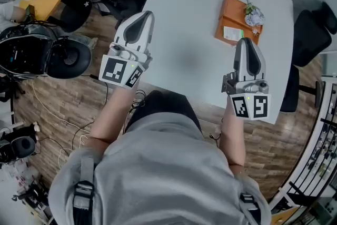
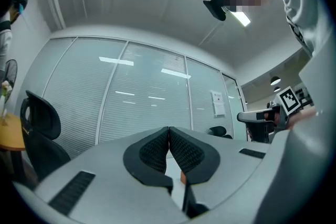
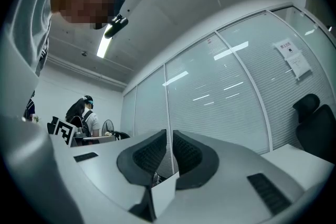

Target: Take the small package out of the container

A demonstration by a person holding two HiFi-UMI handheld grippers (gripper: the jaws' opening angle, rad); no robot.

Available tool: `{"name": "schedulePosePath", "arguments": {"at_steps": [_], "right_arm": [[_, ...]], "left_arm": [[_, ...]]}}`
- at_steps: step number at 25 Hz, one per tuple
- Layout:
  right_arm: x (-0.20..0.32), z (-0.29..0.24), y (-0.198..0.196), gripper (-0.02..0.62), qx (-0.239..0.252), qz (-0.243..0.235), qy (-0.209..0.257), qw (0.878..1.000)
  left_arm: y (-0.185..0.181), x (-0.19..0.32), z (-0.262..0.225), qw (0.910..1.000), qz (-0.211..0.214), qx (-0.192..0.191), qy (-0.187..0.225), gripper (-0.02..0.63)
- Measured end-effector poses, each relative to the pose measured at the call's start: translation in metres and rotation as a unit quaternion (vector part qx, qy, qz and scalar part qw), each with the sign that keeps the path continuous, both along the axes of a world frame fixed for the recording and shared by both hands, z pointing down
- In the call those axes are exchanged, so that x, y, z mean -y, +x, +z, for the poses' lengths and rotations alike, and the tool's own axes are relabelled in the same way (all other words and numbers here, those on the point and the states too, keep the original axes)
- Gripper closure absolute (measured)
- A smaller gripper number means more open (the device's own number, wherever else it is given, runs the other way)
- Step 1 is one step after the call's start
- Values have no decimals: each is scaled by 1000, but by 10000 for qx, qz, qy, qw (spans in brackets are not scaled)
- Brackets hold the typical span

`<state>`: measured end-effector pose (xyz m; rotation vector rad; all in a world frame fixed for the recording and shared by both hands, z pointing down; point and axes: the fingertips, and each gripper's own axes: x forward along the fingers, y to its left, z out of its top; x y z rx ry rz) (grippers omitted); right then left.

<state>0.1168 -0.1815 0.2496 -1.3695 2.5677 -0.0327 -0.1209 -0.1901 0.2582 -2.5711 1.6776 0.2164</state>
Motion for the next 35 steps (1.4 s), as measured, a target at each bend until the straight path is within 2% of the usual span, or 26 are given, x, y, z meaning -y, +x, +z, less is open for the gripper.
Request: {"name": "schedulePosePath", "arguments": {"at_steps": [5, 20, 29, 35], "right_arm": [[24, 10, -5, 528, -11, 151, -110, 9998], [71, 6, -23, 528, 56, 941, -36, 9955], [104, 20, -8, 528, 108, 888, -293, 9956], [112, 31, 22, 528, -38, 995, -440, 9941]], "left_arm": [[-1, 29, 4, 9999, 111, -85, -26, 586], [-17, 98, 14, 9968, 756, -222, -93, 586], [10, 128, 23, 9966, 750, -290, -199, 586], [43, 141, 34, 9950, 924, -276, -245, 586]]}}
